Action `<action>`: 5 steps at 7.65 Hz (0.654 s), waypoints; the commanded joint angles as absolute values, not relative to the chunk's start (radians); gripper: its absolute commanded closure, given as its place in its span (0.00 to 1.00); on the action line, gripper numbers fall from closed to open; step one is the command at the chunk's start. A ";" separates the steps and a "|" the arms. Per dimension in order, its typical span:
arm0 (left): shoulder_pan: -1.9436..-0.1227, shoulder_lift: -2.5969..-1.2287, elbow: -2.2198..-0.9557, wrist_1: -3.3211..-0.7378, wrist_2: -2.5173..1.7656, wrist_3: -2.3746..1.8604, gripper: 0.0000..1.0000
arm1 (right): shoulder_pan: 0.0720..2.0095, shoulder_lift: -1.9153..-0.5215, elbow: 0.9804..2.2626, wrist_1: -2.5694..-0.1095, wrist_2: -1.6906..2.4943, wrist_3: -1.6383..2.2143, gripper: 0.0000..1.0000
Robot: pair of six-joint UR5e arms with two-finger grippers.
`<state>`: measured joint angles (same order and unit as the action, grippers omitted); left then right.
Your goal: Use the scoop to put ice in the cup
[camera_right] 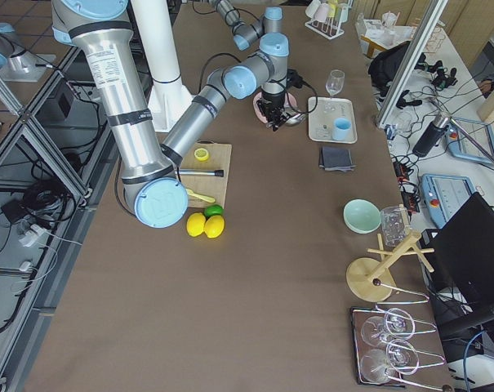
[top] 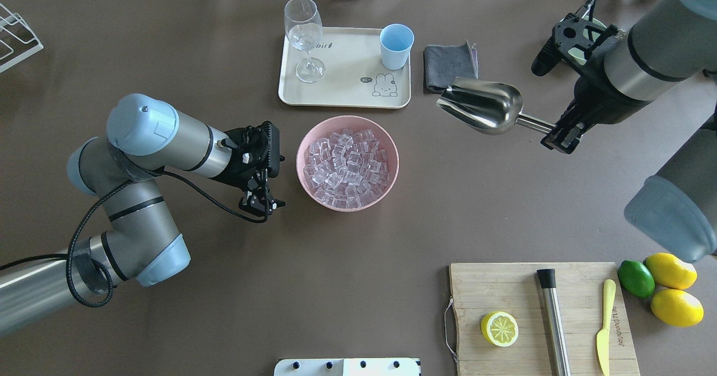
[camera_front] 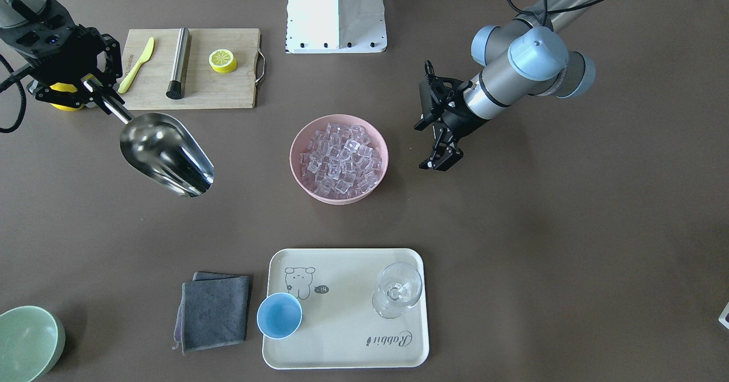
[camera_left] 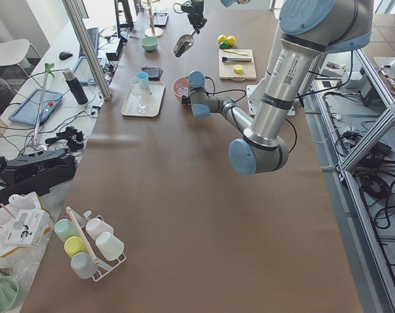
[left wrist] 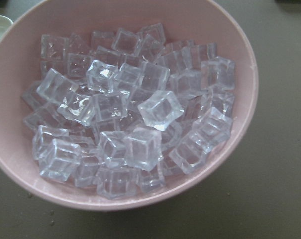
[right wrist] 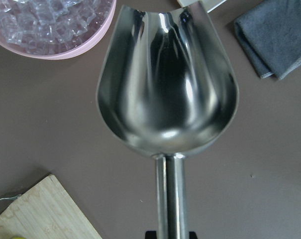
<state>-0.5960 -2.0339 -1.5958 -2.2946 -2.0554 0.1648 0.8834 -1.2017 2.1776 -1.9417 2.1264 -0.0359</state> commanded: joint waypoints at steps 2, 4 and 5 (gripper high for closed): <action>-0.552 -2.078 -1.531 -2.293 -2.011 0.129 0.01 | 0.740 -0.998 2.124 -2.279 1.989 -0.084 1.00; -0.555 -2.097 -1.516 -2.292 -1.959 0.126 0.01 | 0.701 -0.904 2.077 -2.397 1.916 -0.132 1.00; -0.557 -2.100 -1.514 -2.292 -1.944 0.112 0.01 | 0.701 -0.855 2.059 -2.442 1.910 -0.164 1.00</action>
<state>-0.5540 -2.0913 -1.5221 -2.2920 -1.9720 0.1264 0.7146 -0.9346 2.0895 -2.3549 1.9390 -0.1158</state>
